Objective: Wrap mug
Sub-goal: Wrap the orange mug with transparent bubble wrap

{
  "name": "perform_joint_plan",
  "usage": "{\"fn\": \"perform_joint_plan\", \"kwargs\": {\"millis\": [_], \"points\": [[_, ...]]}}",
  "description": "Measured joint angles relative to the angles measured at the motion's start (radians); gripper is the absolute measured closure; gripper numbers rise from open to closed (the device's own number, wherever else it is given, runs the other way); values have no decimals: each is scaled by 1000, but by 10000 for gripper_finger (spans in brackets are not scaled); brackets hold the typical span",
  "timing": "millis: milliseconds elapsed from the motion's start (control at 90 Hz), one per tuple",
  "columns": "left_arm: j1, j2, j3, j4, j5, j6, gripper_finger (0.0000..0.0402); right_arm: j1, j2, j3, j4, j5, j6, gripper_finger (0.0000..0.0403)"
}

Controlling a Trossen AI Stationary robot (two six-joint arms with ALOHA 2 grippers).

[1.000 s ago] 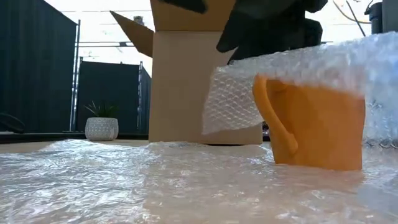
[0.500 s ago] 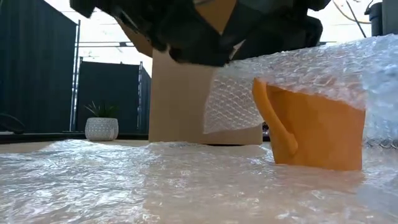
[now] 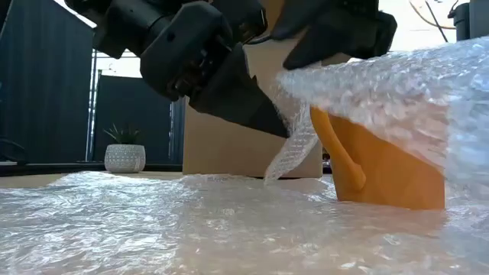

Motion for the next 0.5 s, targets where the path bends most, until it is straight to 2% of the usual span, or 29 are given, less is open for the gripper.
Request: {"fn": "perform_joint_plan", "kwargs": {"millis": [133,256,378,500], "points": [[2,0,0,-7,-1,0,164,-1,-71,0,-40,-15,12,245],[3,0,0,-11,-1,0,164,12,-124,0,-189,-17,124,245],[3,0,0,-11,-2,0,164,17,-118,0,-316,-21,246,245],[2,0,0,-19,-2,0,164,15,-76,0,-325,-70,281,245]]}}
